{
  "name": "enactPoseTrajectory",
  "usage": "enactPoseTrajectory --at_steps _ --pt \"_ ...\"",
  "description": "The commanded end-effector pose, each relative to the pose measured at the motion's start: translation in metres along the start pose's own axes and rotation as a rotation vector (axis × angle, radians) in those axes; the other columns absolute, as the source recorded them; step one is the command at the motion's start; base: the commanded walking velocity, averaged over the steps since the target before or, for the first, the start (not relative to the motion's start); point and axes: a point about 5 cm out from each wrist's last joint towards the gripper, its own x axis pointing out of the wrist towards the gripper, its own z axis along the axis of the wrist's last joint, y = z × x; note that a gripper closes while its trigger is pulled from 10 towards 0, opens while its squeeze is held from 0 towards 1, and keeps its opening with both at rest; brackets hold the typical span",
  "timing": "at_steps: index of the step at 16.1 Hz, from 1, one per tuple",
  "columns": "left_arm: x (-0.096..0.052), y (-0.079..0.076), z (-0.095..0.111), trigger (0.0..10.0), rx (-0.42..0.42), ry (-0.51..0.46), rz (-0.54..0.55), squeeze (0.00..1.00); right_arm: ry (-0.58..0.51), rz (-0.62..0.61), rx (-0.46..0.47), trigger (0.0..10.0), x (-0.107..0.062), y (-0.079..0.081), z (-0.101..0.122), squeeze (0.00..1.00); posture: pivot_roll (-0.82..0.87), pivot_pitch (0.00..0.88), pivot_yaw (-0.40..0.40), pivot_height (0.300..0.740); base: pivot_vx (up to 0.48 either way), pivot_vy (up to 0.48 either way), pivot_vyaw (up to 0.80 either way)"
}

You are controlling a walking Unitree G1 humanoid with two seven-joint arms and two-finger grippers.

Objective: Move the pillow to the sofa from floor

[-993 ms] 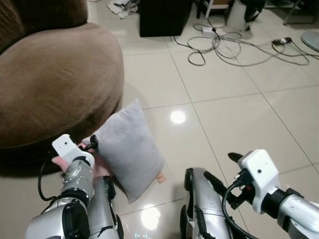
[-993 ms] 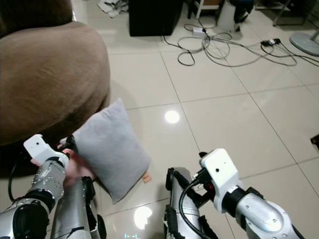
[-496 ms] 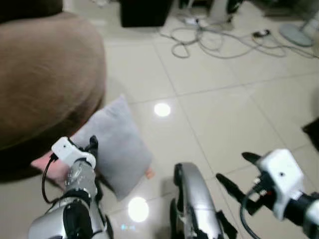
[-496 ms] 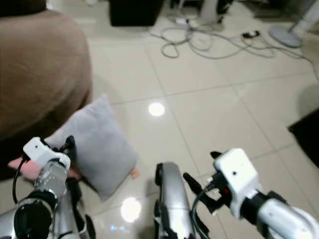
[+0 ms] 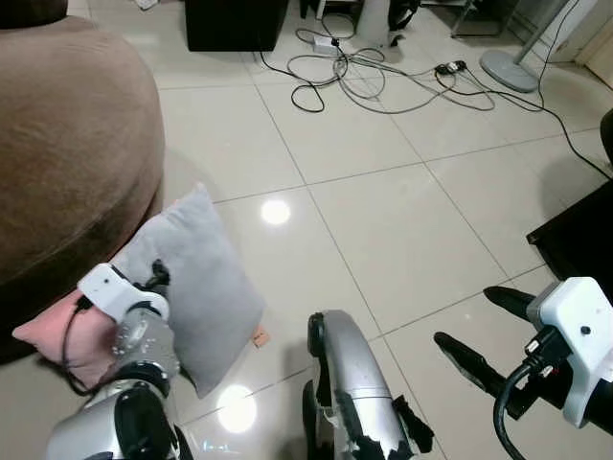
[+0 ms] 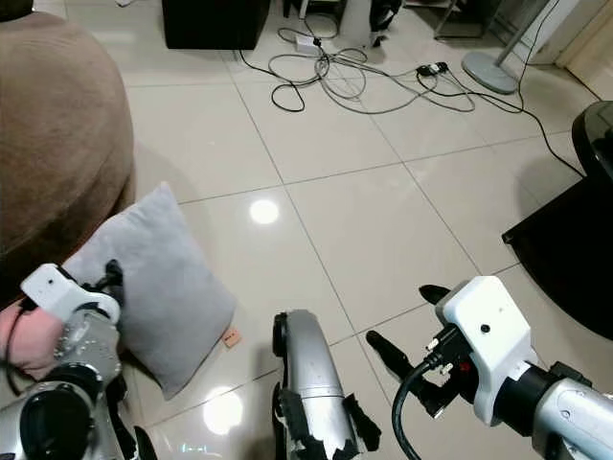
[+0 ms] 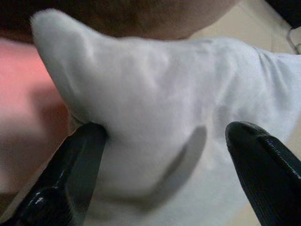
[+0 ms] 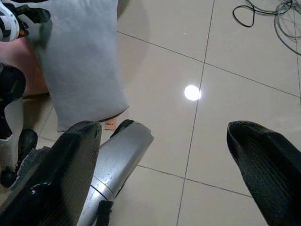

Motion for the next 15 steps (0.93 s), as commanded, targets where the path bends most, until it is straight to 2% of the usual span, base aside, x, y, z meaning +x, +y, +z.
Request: enactPoseTrajectory --at_steps 1,2,3,4,5,6,15 --pt "-0.003 0.005 -0.008 10.0 0.054 0.022 0.026 0.0 0.012 0.002 -0.006 10.0 -0.003 0.0 0.002 0.0 -0.53 0.214 -0.242 0.526 0.0 0.0 0.0" --pt "-0.003 0.009 -0.007 10.0 0.062 0.019 0.037 0.0 0.013 0.012 0.0 10.0 -0.002 0.001 0.003 0.0 -0.53 0.216 -0.241 0.526 0.0 0.0 0.0" --pt "-0.003 0.011 -0.006 6.9 0.08 0.016 0.048 0.0 0.019 0.021 -0.003 10.0 -0.002 0.002 0.002 0.0 -0.53 0.219 -0.239 0.526 0.0 0.0 0.0" --pt "-0.003 0.016 -0.005 2.9 0.107 0.014 0.079 0.0 0.04 0.039 -0.013 10.0 -0.002 0.004 0.001 0.0 -0.53 0.222 -0.236 0.526 0.0 0.0 0.0" --pt "-0.003 0.02 -0.005 1.2 0.123 0.015 0.101 0.0 0.049 0.046 -0.016 10.0 -0.001 0.004 0.0 0.0 -0.53 0.222 -0.236 0.526 0.0 0.0 0.0" --pt "-0.004 0.023 -0.006 0.0 0.133 0.02 0.108 0.0 0.066 0.047 -0.028 10.0 -0.001 0.004 -0.002 0.0 -0.52 0.221 -0.237 0.526 0.0 0.0 0.0" --pt "-0.005 0.016 -0.012 0.0 0.135 0.029 0.078 0.0 0.069 0.111 -0.025 10.0 -0.001 0.012 -0.002 0.0 -0.52 0.219 -0.248 0.526 0.0 0.0 0.0"
